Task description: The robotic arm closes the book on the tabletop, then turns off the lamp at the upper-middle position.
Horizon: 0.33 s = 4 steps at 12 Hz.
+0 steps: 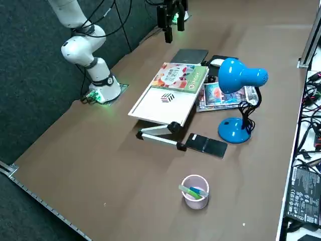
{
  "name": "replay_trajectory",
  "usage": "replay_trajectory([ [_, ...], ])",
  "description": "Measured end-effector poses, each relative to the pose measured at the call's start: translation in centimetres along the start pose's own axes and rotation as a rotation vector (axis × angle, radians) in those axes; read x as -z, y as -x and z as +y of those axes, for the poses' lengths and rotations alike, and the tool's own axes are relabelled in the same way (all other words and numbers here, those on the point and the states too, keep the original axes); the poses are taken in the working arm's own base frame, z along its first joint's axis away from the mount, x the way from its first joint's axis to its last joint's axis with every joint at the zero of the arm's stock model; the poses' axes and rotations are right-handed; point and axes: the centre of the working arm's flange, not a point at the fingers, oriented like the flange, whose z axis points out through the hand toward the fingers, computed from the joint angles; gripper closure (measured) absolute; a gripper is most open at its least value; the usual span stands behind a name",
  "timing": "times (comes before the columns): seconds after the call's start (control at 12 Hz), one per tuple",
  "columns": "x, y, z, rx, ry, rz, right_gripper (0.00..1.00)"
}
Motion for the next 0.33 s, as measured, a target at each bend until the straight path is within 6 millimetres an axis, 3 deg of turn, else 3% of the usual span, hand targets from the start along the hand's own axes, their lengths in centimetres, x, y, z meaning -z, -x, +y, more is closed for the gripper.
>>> replay_trajectory([
  [0.33, 0.01, -0.01, 0.00, 0.000, 0.000, 0.001, 0.00],
])
